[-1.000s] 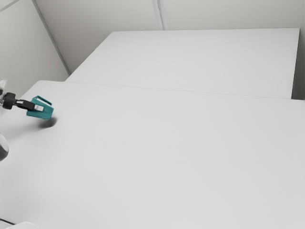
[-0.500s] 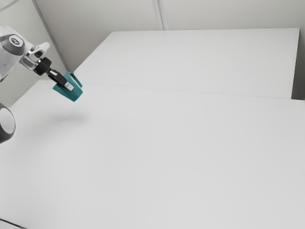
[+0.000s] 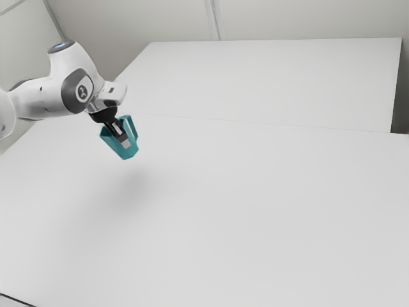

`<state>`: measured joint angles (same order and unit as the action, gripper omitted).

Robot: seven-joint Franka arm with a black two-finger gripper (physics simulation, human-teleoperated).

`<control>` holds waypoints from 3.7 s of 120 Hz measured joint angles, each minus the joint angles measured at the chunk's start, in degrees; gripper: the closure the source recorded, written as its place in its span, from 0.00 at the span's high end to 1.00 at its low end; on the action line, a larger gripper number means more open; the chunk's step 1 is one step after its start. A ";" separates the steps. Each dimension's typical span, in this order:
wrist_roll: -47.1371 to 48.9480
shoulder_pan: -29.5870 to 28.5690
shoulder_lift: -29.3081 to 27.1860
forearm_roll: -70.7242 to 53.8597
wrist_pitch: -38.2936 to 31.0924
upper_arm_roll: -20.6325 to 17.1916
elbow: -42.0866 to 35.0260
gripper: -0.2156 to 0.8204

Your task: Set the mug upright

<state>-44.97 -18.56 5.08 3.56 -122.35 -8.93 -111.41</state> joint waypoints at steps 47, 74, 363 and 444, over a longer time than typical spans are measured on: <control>6.75 6.65 -7.08 -2.34 -12.95 3.92 -14.90 0.03; 9.37 5.65 -7.07 -2.41 -17.07 3.82 -19.15 0.03; 18.78 5.58 -12.64 -3.02 -14.80 1.72 -27.16 0.49; 22.97 11.29 4.20 -4.25 17.20 7.51 20.19 0.72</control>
<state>-22.00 -7.27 9.29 -0.69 -105.15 -1.42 -91.22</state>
